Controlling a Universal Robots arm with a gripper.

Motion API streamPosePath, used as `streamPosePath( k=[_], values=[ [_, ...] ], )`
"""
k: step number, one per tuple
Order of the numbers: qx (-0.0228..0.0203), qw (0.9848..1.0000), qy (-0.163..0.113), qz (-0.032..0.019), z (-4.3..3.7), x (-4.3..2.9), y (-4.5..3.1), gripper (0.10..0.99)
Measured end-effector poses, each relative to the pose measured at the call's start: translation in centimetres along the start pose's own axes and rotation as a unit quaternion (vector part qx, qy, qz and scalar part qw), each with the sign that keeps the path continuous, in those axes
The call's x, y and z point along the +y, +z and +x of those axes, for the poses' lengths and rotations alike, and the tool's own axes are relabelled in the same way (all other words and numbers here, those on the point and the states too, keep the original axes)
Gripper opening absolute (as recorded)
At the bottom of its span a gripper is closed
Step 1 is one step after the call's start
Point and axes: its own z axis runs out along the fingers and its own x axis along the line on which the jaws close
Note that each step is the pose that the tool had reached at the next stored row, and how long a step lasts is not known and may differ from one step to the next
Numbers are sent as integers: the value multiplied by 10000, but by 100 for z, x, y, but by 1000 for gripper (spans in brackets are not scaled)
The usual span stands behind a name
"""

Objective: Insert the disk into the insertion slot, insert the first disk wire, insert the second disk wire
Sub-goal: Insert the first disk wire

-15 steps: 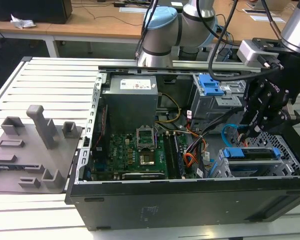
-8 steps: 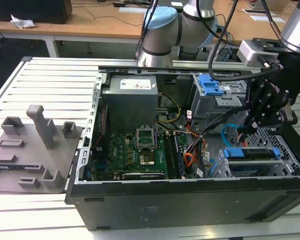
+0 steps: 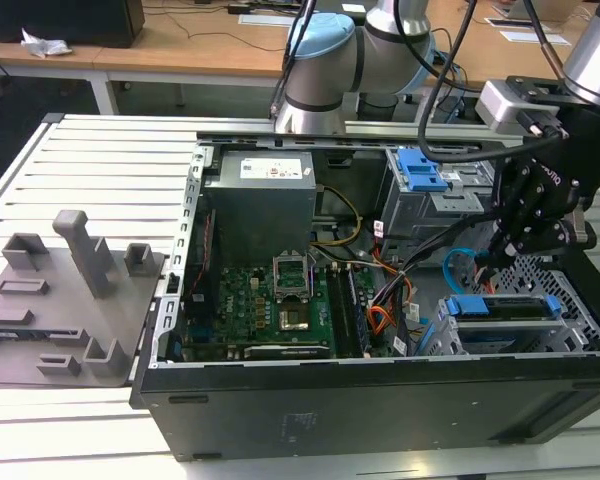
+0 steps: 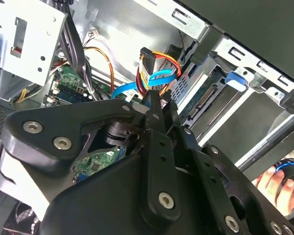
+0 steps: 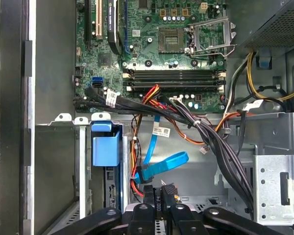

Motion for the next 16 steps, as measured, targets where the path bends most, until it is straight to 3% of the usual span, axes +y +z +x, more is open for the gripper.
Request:
streamPosePath(
  k=[11, 16],
  values=[
    [0, 10000, 0, 0, 124, -3, 4, 184],
    [0, 10000, 0, 0, 230, -5, 8, 184]
  ],
)
